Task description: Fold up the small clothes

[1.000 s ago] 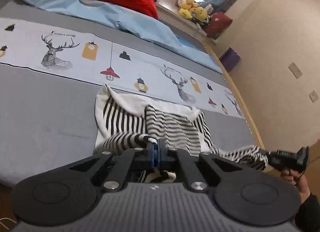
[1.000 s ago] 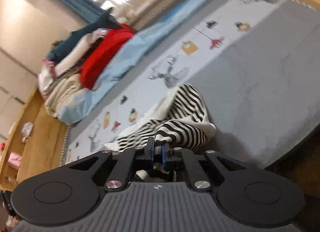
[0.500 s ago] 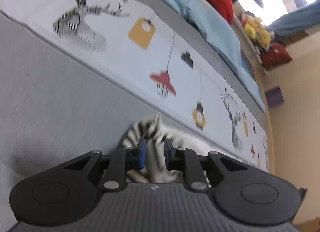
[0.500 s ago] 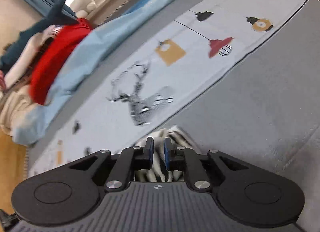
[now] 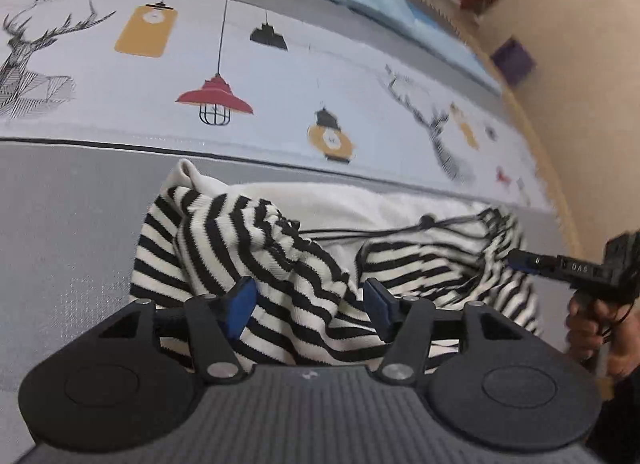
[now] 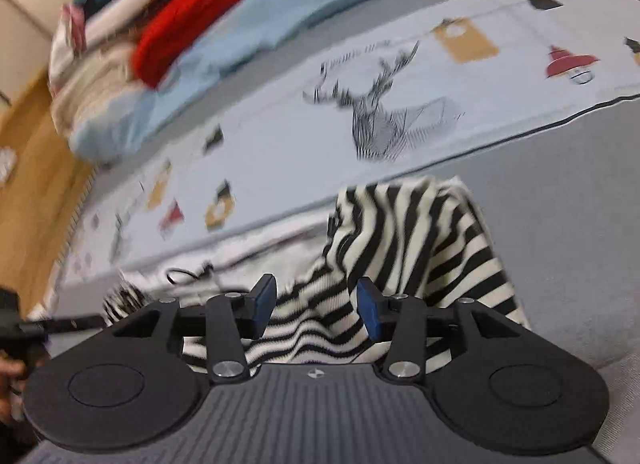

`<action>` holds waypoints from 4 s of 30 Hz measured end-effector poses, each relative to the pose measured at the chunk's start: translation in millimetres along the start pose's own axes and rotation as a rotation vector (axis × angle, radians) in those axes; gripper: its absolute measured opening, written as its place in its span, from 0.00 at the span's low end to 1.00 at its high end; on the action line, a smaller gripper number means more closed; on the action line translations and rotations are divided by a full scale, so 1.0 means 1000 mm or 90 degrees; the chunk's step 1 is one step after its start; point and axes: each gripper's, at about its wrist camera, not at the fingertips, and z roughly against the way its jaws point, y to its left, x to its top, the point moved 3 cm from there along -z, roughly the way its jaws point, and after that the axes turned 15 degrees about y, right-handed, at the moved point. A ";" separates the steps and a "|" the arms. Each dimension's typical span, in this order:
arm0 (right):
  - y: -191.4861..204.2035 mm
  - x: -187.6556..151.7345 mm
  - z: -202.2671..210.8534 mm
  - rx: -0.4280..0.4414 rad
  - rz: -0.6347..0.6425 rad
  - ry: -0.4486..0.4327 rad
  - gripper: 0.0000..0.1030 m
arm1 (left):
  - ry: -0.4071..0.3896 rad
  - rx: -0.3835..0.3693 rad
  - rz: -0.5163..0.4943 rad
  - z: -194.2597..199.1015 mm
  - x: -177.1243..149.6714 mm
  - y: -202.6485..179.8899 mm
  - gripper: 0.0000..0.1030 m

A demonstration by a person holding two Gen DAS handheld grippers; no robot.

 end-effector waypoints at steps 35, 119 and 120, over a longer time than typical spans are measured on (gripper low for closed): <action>0.000 0.055 -0.009 -0.093 -0.088 -0.158 0.31 | -0.154 -0.003 0.134 0.037 0.051 0.042 0.47; -0.043 -0.088 0.075 -0.203 0.009 -0.094 0.26 | -0.024 0.103 -0.016 0.044 -0.102 0.020 0.42; -0.041 -0.089 0.065 -0.191 0.021 -0.071 0.31 | 0.015 0.132 -0.033 0.030 -0.102 0.018 0.48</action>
